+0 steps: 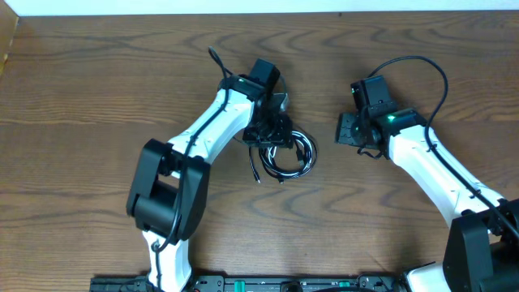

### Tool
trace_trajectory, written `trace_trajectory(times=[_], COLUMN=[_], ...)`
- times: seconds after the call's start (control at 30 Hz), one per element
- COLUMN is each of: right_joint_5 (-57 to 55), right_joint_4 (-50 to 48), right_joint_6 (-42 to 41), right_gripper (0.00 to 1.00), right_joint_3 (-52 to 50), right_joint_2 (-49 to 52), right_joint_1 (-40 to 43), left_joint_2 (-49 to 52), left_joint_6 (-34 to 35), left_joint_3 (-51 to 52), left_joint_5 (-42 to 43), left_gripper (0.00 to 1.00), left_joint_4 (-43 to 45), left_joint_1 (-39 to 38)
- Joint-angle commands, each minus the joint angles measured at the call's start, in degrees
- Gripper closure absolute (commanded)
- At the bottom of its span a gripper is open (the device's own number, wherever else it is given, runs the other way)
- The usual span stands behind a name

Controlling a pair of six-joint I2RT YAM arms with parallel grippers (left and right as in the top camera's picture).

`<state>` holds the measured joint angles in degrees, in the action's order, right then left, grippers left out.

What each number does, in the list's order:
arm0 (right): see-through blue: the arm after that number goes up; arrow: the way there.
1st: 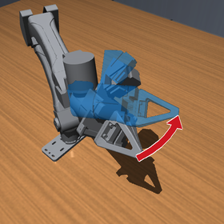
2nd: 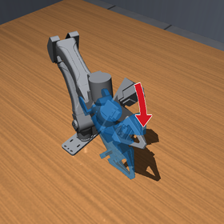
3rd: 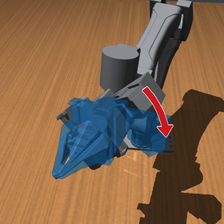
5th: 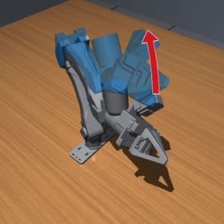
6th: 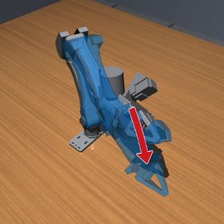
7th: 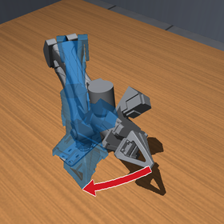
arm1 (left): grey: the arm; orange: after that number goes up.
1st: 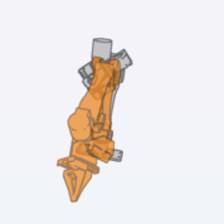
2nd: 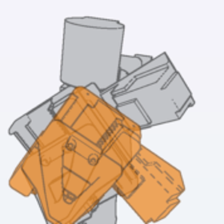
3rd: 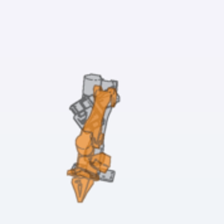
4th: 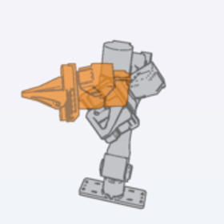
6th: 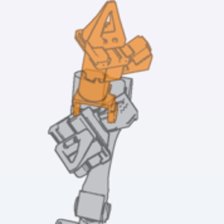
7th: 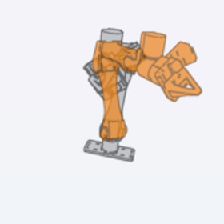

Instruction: Untangle cables

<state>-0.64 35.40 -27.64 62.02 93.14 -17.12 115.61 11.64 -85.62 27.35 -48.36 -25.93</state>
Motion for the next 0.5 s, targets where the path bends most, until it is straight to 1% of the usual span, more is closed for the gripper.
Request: trace_trajectory(times=[0.0, 0.03, 0.07, 0.17, 0.23, 0.47], right_joint_5=[2.19, 2.86, 3.63, 6.84, 9.33, 22.6], right_joint_4=[0.15, 0.17, 0.2, -0.02, -0.55, -3.26], right_joint_6=[1.6, 1.6, 1.66, 3.67, 5.75, 13.73], right_gripper=[0.43, 0.43, 0.43, 0.43, 0.42, 0.39], right_joint_3=[0.04, 0.04, 0.04, 0.04, 0.04, 0.04], right_joint_2=[-0.13, -0.13, -0.13, -0.13, -0.13, -0.13], right_joint_1=[1.64, 2.05, 2.38, 3.23, 3.61, 3.8], left_joint_2=[1.62, 1.53, 1.22, -1.05, -4.57, -22.03], left_joint_6=[-1.49, -1.79, -1.86, -4.04, -4.42, -4.07], left_joint_3=[0.13, 0.04, -0.26, -2.58, -4.09, -5.29], left_joint_5=[0.92, 0.94, 0.92, 0.9, 0.52, 0.55], left_gripper=[0.8, 0.89, 0.92, 0.92, 0.93, 0.93], left_joint_4=[0.33, 0.24, -0.17, -2.12, -2.29, 2.62], left_joint_1=[0.13, 0.13, 0.13, 0.2, 0.17, -0.31])
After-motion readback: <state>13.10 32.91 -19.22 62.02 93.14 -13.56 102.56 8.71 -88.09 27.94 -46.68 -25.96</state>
